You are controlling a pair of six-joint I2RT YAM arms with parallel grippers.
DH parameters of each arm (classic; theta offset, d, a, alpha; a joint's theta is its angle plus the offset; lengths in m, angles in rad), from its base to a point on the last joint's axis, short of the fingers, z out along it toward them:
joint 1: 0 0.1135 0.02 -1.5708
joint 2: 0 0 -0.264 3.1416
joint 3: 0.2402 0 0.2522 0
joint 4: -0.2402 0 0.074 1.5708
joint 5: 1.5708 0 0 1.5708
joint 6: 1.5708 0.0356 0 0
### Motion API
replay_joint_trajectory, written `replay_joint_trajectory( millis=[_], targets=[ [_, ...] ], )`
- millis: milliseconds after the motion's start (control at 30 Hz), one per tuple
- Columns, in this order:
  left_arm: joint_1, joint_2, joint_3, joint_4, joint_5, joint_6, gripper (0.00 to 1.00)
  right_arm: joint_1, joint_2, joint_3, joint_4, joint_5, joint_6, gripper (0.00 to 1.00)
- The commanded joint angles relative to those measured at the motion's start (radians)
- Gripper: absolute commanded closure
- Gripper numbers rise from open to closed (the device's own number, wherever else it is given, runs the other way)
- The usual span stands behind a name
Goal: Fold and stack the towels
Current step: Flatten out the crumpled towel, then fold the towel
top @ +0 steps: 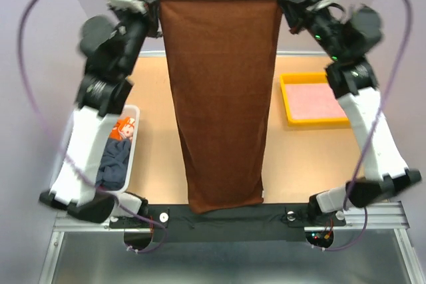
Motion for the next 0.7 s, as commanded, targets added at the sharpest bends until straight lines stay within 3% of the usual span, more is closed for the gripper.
replay_joint_trajectory(
  millis=[0, 167, 400, 667],
  targets=[
    [0.086, 0.157, -0.075, 0.114, -0.143, 0.011, 1.0, -0.021, 0.152, -0.064, 0.089, 0.167, -0.093, 0.99],
    [0.166, 0.4, -0.096, 0.194, -0.142, -0.008, 1.0, -0.036, 0.388, -0.068, 0.179, 0.163, -0.121, 1.0],
    [0.215, 0.686, 0.02, 0.239, -0.099, 0.0, 1.0, -0.061, 0.637, -0.025, 0.342, 0.069, -0.102, 1.0],
    [0.24, 0.745, 0.002, 0.274, -0.07, -0.021, 1.0, -0.066, 0.749, -0.026, 0.4, -0.005, -0.112, 0.99]
  ],
)
